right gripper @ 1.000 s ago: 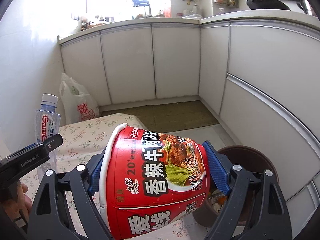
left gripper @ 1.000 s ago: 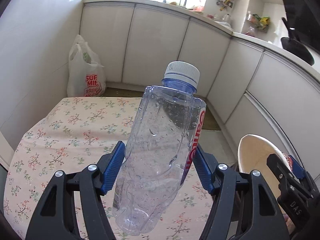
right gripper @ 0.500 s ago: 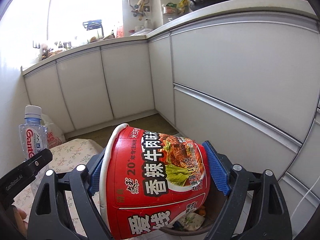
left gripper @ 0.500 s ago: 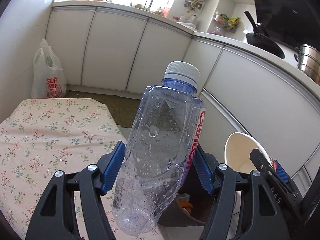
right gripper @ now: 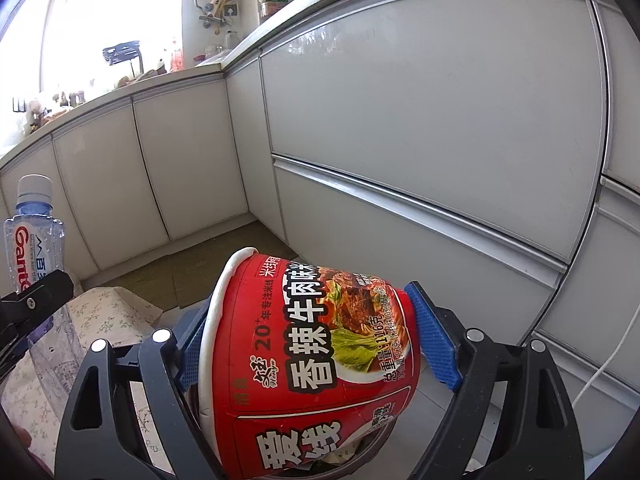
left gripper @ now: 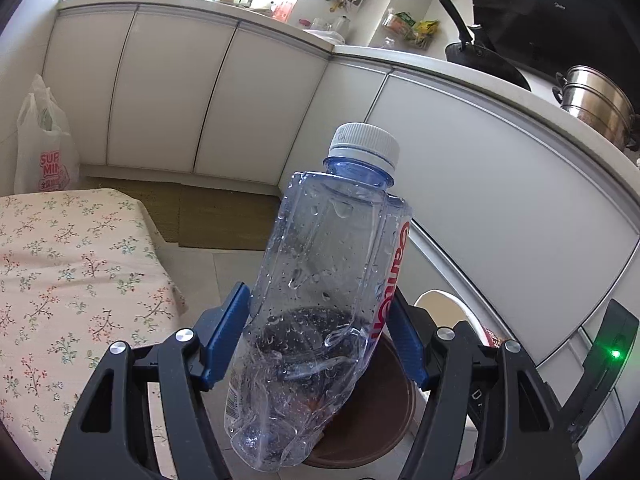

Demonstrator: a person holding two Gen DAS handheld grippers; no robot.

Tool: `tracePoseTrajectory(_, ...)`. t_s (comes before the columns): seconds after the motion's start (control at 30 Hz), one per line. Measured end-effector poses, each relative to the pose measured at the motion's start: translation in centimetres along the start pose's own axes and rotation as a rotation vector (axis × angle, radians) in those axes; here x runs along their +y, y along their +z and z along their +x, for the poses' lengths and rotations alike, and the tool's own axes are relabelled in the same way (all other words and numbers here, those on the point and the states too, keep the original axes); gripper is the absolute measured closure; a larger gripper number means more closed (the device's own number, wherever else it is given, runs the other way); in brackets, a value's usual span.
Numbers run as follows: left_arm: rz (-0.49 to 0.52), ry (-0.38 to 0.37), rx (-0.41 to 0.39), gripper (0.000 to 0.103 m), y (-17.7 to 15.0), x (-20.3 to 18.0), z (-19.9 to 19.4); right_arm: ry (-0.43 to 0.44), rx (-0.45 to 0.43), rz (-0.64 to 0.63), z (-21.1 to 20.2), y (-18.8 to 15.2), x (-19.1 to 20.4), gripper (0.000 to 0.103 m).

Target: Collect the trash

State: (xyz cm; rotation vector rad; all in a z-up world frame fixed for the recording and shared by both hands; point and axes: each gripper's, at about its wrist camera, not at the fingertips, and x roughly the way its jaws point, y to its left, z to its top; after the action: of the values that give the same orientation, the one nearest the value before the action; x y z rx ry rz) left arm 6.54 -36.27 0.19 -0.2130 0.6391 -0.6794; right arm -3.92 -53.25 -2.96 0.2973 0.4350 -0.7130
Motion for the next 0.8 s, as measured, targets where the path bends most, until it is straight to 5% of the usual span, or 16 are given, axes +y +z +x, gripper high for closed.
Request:
tracePoseTrajectory(0.47,-0.055,-0.082,0.089,0.031,0.3,-1.7,3.4,-0.090,0.051,0.101,1.5,0.0,-2.7,0.007)
tracePoseTrajectory(0.8,0.019,-0.004,0.066,0.030,0.1,-2.1,1.7,-0.092,0.044,0.099,0.5,0.3,-2.7,0.007)
